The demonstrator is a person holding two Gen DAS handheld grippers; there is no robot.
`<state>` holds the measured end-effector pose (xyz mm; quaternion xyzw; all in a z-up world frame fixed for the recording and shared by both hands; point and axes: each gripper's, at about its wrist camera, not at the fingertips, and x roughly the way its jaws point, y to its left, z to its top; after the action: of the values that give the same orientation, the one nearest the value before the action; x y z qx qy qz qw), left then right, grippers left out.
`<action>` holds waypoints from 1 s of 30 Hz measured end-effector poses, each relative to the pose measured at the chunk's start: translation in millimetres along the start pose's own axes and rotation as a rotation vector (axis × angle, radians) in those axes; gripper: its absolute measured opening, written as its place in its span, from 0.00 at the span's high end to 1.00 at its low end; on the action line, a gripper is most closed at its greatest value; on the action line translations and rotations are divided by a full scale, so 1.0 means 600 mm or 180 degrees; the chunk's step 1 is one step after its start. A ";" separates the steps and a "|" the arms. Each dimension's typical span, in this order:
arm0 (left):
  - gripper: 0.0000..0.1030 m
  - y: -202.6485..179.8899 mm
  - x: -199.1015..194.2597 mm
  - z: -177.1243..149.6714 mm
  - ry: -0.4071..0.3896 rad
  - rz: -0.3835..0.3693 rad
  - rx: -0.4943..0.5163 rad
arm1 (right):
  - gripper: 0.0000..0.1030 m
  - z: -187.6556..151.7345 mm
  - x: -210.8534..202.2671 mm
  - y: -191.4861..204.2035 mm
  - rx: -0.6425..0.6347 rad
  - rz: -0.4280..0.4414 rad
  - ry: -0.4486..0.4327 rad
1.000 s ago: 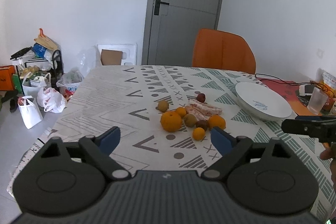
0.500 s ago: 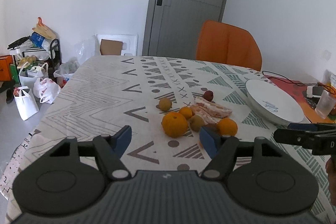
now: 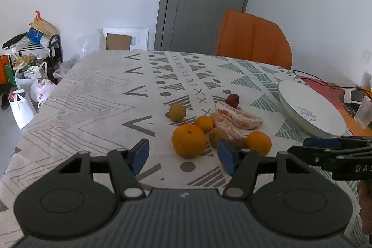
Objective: Organize fruits
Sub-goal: 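Move the right gripper to the large orange and close on it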
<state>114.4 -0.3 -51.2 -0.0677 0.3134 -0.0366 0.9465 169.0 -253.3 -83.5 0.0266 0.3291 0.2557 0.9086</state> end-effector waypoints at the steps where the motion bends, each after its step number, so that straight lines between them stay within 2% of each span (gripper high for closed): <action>1: 0.40 0.000 0.003 0.001 0.0014 -0.0007 -0.0009 | 0.37 0.001 0.004 -0.001 0.0000 0.0004 0.0019; 15: 0.45 -0.022 0.024 -0.009 0.0146 -0.0190 -0.0011 | 0.43 0.012 0.064 -0.002 -0.0042 0.0173 0.0174; 16: 0.45 -0.023 0.024 -0.009 0.0151 -0.0197 -0.0019 | 0.49 0.011 0.070 -0.003 -0.0042 0.0185 0.0196; 17: 0.46 -0.025 0.024 -0.008 0.0151 -0.0202 -0.0011 | 0.67 0.010 0.075 -0.003 -0.0038 0.0206 0.0229; 22: 0.49 -0.033 0.023 -0.006 0.0150 -0.0244 0.0022 | 0.68 0.009 0.064 -0.011 0.0058 0.0249 0.0156; 30: 0.49 -0.067 0.036 -0.013 0.0175 -0.0350 0.0192 | 0.69 -0.001 0.033 -0.038 0.0167 0.0158 0.0085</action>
<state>125.8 -43.4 -63.7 -0.0553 0.3338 -0.0998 0.9357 191.7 -263.8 -100.7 0.0551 0.3471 0.2698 0.8965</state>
